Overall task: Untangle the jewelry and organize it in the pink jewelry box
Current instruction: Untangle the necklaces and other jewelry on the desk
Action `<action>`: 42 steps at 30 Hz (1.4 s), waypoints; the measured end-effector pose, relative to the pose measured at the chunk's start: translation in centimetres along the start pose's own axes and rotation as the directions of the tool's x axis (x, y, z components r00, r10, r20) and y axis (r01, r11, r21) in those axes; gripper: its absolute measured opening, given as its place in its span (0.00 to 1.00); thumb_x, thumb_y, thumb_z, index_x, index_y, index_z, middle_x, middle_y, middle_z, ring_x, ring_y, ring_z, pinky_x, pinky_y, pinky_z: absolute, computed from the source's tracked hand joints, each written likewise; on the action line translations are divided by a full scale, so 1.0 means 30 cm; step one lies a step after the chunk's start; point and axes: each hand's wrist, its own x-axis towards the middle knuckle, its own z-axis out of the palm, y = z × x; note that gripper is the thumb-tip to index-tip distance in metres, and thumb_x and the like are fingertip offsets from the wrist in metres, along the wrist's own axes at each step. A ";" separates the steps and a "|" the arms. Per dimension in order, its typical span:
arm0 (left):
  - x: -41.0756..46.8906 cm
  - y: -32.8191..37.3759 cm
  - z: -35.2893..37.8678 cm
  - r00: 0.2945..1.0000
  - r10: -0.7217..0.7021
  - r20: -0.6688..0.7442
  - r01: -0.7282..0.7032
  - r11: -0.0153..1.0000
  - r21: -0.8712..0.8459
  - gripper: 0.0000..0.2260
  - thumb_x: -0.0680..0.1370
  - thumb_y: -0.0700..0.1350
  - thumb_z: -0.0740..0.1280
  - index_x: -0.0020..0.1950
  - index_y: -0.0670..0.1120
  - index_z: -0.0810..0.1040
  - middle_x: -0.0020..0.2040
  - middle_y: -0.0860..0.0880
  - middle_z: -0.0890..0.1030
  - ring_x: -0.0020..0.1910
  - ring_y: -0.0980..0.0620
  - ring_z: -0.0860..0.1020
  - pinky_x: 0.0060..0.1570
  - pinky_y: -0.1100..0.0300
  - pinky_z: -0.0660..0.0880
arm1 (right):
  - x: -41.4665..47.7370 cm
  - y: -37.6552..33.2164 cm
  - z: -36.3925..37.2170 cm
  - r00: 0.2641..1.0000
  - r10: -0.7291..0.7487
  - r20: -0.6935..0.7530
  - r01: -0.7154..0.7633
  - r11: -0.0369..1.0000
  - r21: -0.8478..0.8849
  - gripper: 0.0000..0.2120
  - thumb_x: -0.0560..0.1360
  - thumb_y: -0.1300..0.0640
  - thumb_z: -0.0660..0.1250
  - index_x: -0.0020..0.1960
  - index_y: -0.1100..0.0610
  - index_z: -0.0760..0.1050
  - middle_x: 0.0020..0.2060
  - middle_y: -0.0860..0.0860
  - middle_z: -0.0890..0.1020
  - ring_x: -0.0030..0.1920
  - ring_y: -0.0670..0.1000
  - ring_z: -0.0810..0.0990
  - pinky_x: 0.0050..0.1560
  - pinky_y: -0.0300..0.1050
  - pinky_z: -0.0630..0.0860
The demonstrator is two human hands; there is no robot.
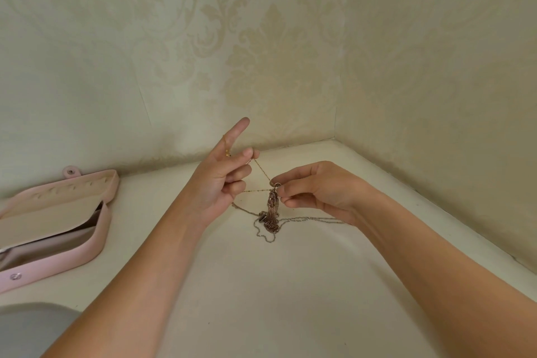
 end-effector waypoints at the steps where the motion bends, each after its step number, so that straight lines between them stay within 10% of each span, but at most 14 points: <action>1: 0.000 0.001 -0.002 1.000 0.003 0.002 -0.003 1.000 -0.009 0.28 0.71 0.41 0.66 0.70 0.57 0.69 0.35 0.55 0.75 0.22 0.60 0.59 0.19 0.71 0.55 | 0.001 0.000 -0.001 1.000 0.007 0.007 -0.007 1.000 0.028 0.09 0.70 0.70 0.70 0.49 0.64 0.81 0.33 0.53 0.81 0.33 0.46 0.80 0.39 0.34 0.79; 12: -0.001 -0.006 -0.005 0.998 -0.035 0.053 0.033 0.999 0.043 0.26 0.73 0.41 0.68 0.69 0.57 0.70 0.37 0.54 0.76 0.23 0.60 0.59 0.19 0.71 0.57 | 0.007 0.004 -0.013 1.000 0.002 -0.026 0.006 0.952 0.305 0.03 0.75 0.67 0.66 0.46 0.66 0.79 0.34 0.55 0.81 0.34 0.49 0.82 0.39 0.38 0.81; 18: 0.002 -0.007 -0.003 0.997 -0.026 -0.077 0.033 0.995 0.096 0.23 0.73 0.42 0.67 0.67 0.55 0.72 0.36 0.54 0.77 0.23 0.59 0.59 0.20 0.70 0.56 | 0.027 0.024 -0.018 0.951 -0.078 -0.301 0.000 0.968 -0.250 0.04 0.74 0.65 0.66 0.44 0.64 0.79 0.33 0.54 0.80 0.29 0.47 0.77 0.34 0.35 0.79; 26: 0.018 -0.019 -0.020 0.966 0.009 -0.259 0.018 0.995 0.100 0.18 0.77 0.39 0.66 0.65 0.53 0.74 0.36 0.55 0.81 0.23 0.59 0.61 0.20 0.70 0.60 | 0.027 0.016 -0.063 0.907 -0.202 -0.369 0.035 0.911 -0.412 0.03 0.73 0.63 0.69 0.40 0.59 0.80 0.31 0.51 0.80 0.30 0.47 0.77 0.39 0.38 0.78; 32: 0.022 -0.032 -0.033 0.953 -0.003 -0.302 0.031 0.996 0.089 0.18 0.77 0.39 0.67 0.65 0.52 0.74 0.36 0.54 0.81 0.23 0.59 0.61 0.20 0.69 0.60 | -0.001 -0.034 -0.063 0.923 -0.284 -0.260 0.319 0.942 0.103 0.03 0.74 0.66 0.67 0.41 0.62 0.78 0.33 0.52 0.80 0.31 0.45 0.79 0.36 0.33 0.78; 42: 0.023 -0.033 -0.059 0.920 -0.020 -0.391 0.038 0.998 0.039 0.18 0.77 0.37 0.66 0.65 0.52 0.73 0.41 0.50 0.79 0.21 0.59 0.61 0.20 0.70 0.61 | -0.030 -0.063 -0.060 0.949 -0.314 0.026 0.263 0.834 0.485 0.04 0.70 0.62 0.65 0.45 0.58 0.75 0.32 0.50 0.74 0.26 0.42 0.71 0.26 0.31 0.70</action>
